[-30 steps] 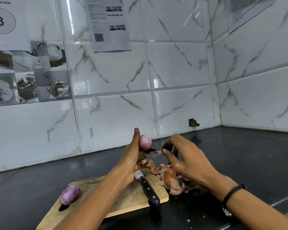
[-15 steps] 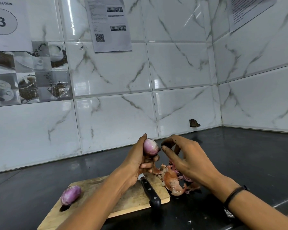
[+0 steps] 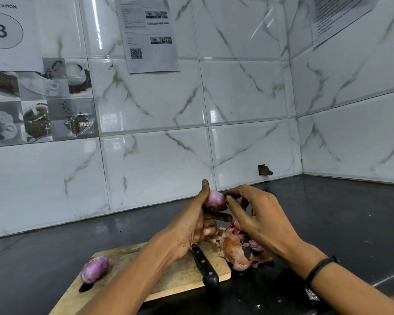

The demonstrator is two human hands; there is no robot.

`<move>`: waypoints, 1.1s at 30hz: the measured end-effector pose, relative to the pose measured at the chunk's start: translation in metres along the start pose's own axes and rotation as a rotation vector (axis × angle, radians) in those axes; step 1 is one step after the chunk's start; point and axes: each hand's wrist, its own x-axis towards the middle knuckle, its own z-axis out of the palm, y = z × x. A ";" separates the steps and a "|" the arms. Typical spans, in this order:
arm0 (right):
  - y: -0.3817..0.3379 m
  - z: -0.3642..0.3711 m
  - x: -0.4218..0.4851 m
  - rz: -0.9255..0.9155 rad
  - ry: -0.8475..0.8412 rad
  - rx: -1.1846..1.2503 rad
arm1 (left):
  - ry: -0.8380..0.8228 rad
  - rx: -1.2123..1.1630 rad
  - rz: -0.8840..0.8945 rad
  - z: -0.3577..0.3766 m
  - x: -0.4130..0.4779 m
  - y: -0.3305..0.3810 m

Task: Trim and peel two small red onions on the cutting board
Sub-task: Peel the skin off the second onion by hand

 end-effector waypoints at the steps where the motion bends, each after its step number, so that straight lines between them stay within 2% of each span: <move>1: 0.000 0.000 0.000 0.004 0.007 -0.002 | 0.002 0.012 0.008 0.000 0.000 0.000; 9: -0.002 -0.001 0.002 -0.012 0.056 -0.060 | -0.004 0.111 0.089 0.008 -0.008 0.003; 19: -0.003 -0.003 0.004 -0.085 0.025 -0.052 | 0.004 0.168 0.083 0.013 -0.012 0.003; 25: -0.008 -0.006 0.003 -0.054 0.014 -0.033 | 0.002 0.131 0.036 0.013 -0.012 0.005; 33: -0.017 -0.011 0.003 -0.015 0.005 0.005 | 0.025 0.164 0.070 0.012 -0.012 0.005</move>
